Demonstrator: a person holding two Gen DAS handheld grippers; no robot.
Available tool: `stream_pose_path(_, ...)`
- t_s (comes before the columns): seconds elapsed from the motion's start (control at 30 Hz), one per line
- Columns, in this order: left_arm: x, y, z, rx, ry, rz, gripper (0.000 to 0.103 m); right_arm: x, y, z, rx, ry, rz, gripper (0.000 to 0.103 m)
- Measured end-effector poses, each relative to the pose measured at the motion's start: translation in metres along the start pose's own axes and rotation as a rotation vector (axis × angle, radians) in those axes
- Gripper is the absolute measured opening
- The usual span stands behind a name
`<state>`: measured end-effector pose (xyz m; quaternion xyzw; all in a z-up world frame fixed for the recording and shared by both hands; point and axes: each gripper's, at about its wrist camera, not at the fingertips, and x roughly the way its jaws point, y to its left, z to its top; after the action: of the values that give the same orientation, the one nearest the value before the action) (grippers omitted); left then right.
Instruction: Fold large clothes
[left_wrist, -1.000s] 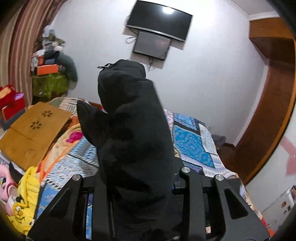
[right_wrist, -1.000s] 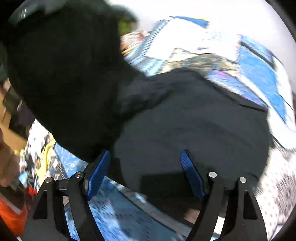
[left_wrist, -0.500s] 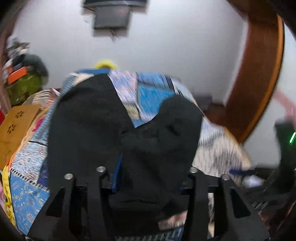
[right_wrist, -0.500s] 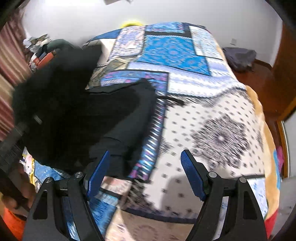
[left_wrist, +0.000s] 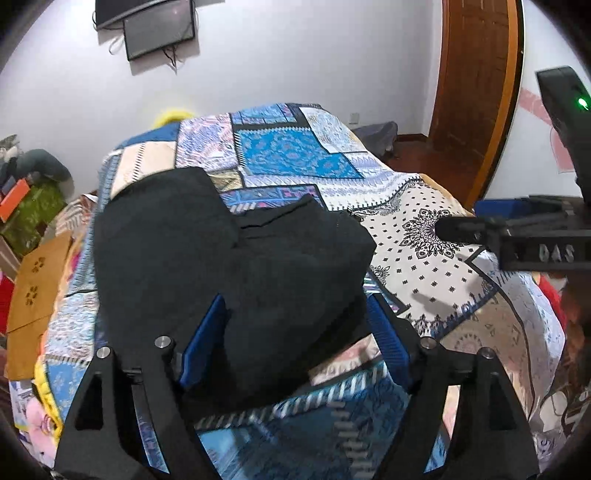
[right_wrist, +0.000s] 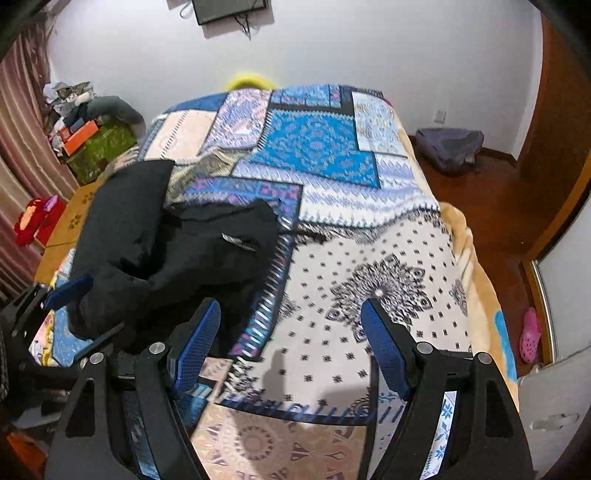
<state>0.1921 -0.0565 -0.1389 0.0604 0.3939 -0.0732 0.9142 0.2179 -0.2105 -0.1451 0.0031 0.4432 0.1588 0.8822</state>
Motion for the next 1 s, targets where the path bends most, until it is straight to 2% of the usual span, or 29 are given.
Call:
stream_pose_path(0.2,-0.028,0.040,0.005,-0.077,-0.025,0.012,0.078,-0.015,0.031,0.012,-0.014,-0.044,0.091,0.076)
stream_pose_path(0.27,-0.032,0.058,0.008,-0.104,-0.025,0.052,0.078,-0.015,0.043,0.017,-0.024,-0.054,0.114,0.076)
stream_pose_path(0.37,-0.031,0.080,0.006,-0.148,-0.013,0.098,0.078,-0.008,0.063,0.023,-0.049,-0.053,0.132,0.076)
stream_pose_path(0.53,-0.017,0.109,-0.004,-0.216,0.028,0.127,0.078,0.013,0.087,0.022,-0.066,-0.010,0.170,0.076)
stream_pose_path(0.6,-0.007,0.115,-0.012,-0.223,0.060,0.147,0.078,0.023,0.088,0.018,-0.052,0.023,0.192,0.076)
stream_pose_path(0.67,0.004,0.118,-0.021,-0.231,0.091,0.136,0.078,0.035,0.086,0.012,-0.029,0.066,0.196,0.076)
stream_pose_path(0.77,0.009,0.122,-0.027,-0.268,0.083,0.110,0.083,0.051,0.076,0.000,0.000,0.117,0.193,0.076)
stream_pose_path(0.83,0.014,0.122,-0.028,-0.264,0.097,0.093,0.084,0.064,0.064,-0.008,0.027,0.138,0.200,0.083)
stream_pose_path(1.0,0.033,0.118,-0.039,-0.269,0.127,0.075,0.095,0.088,0.052,-0.030,0.045,0.204,0.182,0.086)
